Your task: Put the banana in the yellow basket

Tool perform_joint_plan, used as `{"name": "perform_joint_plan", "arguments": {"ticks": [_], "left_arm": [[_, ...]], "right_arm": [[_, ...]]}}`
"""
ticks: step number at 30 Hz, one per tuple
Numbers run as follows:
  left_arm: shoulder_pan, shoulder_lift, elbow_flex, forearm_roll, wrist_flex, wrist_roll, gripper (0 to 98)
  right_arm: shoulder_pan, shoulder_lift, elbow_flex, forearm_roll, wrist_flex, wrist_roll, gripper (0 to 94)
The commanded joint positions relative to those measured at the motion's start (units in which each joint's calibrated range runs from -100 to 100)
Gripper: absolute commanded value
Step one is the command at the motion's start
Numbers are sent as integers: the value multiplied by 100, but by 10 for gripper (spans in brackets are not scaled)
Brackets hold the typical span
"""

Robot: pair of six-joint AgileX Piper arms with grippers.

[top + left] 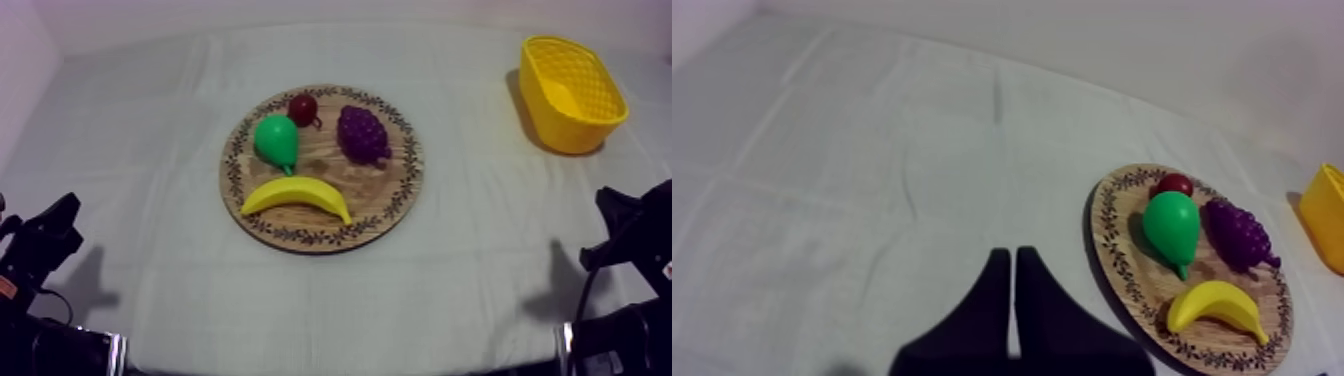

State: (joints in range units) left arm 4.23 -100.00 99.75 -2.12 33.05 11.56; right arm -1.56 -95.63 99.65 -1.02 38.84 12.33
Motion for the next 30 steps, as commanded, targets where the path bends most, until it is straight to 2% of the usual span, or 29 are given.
{"name": "perform_joint_plan", "arguments": {"ticks": [1, 22, 27, 30], "left_arm": [[1, 0, 3, 0, 1, -1, 1], [1, 0, 3, 0, 1, -1, 1], [1, 0, 3, 0, 1, -1, 1], [1, 0, 3, 0, 1, 0, 1]], "right_arm": [[3, -4, 2, -3, 3, -10, 5], [3, -4, 2, -3, 3, -10, 5], [-46, -4, 2, -3, 3, -239, 5], [6, -4, 2, -5, 3, -68, 5]]}}
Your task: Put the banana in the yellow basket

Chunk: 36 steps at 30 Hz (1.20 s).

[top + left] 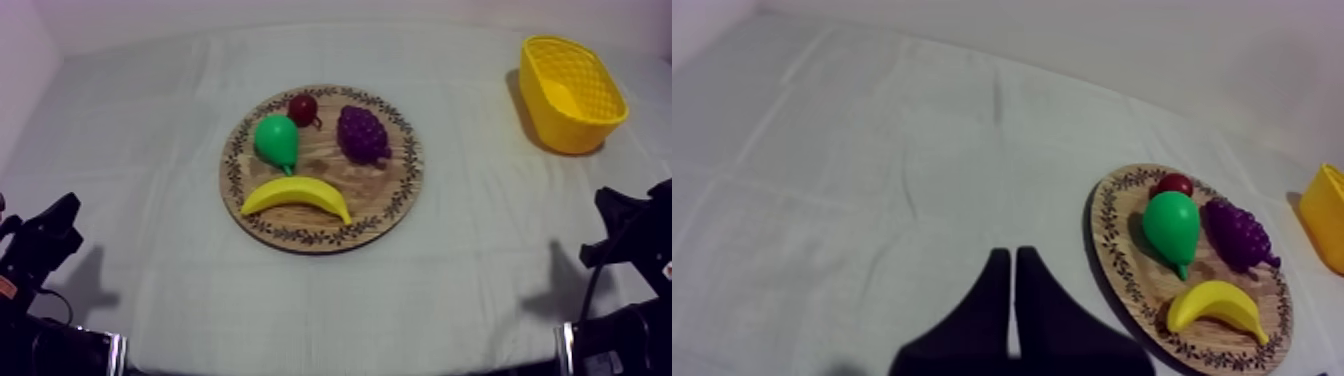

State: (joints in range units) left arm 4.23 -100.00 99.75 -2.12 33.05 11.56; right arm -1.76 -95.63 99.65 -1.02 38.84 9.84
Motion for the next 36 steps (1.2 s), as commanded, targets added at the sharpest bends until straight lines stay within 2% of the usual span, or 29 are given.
{"name": "perform_joint_plan", "arguments": {"ticks": [1, 3, 10, 13, 17, 23, 30, 36], "left_arm": [[1, 0, 3, 0, 1, 0, 1], [1, 0, 3, 0, 1, 2, 1], [1, 0, 3, 0, 1, 1, 1], [1, 0, 3, 0, 1, 2, 1], [1, 0, 3, 0, 1, 0, 1], [1, 0, 3, 0, 1, -1, 1], [1, 0, 3, 0, 1, 0, 1], [1, 0, 3, 0, 1, 1, 1]], "right_arm": [[59, -4, 2, -6, 3, 301, 5], [122, -4, 2, -2, -11, 355, 5], [244, 514, -101, 73, -168, -118, 6], [296, 1050, -523, -31, -188, -142, 6], [348, 1875, -1501, -322, -50, 12, 6], [333, 3183, -3394, -772, 480, 299, 6], [341, 4643, -5722, -1259, 1438, 701, 6], [183, 5670, -7353, -1473, 2334, 946, 6]]}}
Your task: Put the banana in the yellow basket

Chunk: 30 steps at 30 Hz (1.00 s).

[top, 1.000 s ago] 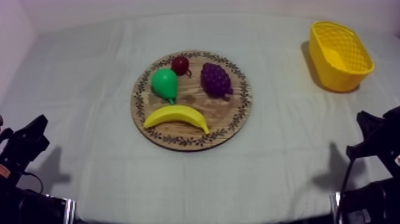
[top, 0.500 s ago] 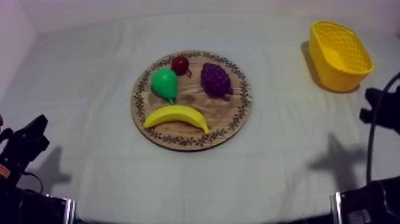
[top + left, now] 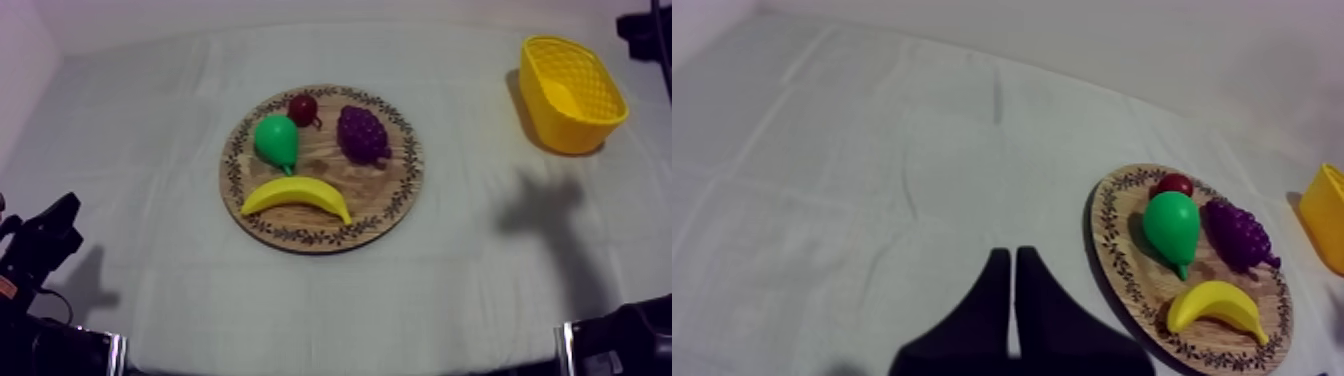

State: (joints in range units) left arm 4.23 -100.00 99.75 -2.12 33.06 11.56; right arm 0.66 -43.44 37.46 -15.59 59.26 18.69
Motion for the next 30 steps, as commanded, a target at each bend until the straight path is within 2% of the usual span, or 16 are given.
{"name": "perform_joint_plan", "arguments": {"ticks": [1, 5, 12, 30], "left_arm": [[1, 0, 3, 0, 1, 0, 1], [1, 0, 3, 0, 1, 1, 1], [1, 0, 3, 0, 1, 0, 1], [1, 0, 3, 0, 1, 1, 1]], "right_arm": [[-119, 594, -1330, -32, 410, 99, 6], [-369, 1120, -1903, -91, 796, 244, 6], [-847, 1881, -2224, -172, 1092, 421, 6], [-2100, 3531, -2211, -287, 973, 759, 44]]}}
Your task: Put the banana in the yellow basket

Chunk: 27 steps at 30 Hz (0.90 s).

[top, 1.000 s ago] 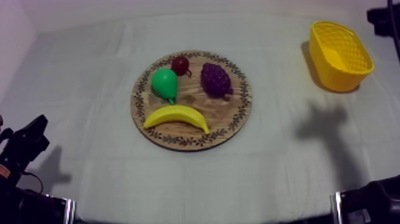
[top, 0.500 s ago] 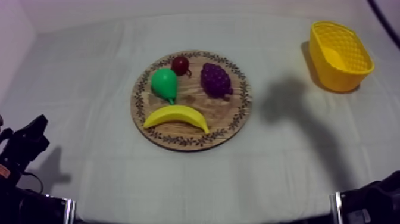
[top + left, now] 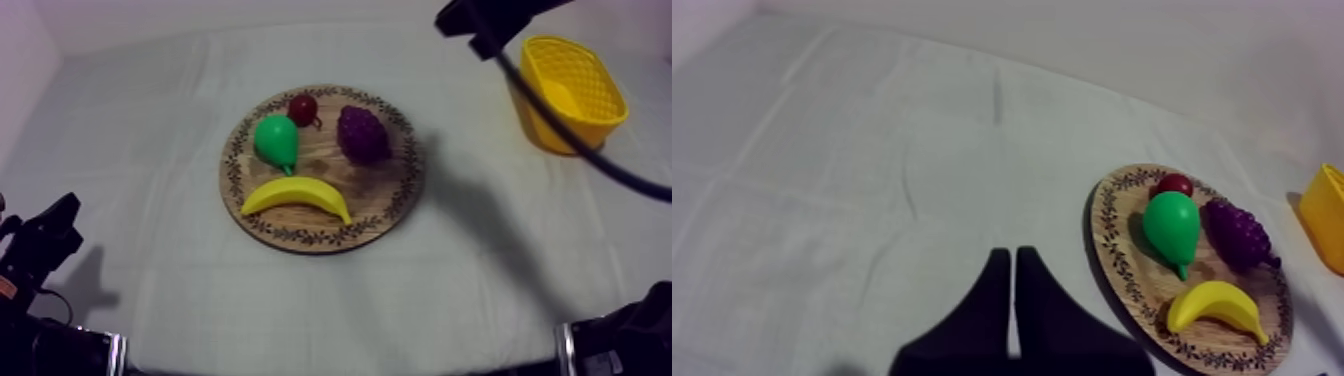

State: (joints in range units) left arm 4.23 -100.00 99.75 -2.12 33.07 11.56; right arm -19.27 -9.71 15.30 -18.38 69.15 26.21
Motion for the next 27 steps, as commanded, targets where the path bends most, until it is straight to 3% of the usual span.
{"name": "perform_joint_plan", "arguments": {"ticks": [1, 4, 11, 15, 20, 27], "left_arm": [[1, 0, 3, 0, 0, 0, 1], [1, 0, 3, 0, 0, 2, 1], [1, 0, 3, 0, 0, 2, 1], [1, 0, 3, 0, 0, 2, 1], [1, 0, 3, 0, 0, 0, 1], [1, 0, 3, 0, 0, 0, 1]], "right_arm": [[-160, 270, 7, -15, -44, 22, 56], [-299, 603, 13, -22, -107, 66, 119], [-525, 1224, 73, -89, -138, 254, 417], [-685, 1535, -11, -61, -141, 258, 542], [-877, 1930, -131, -67, -278, 257, 605], [-1070, 2594, -273, -99, -626, 260, 620]]}}
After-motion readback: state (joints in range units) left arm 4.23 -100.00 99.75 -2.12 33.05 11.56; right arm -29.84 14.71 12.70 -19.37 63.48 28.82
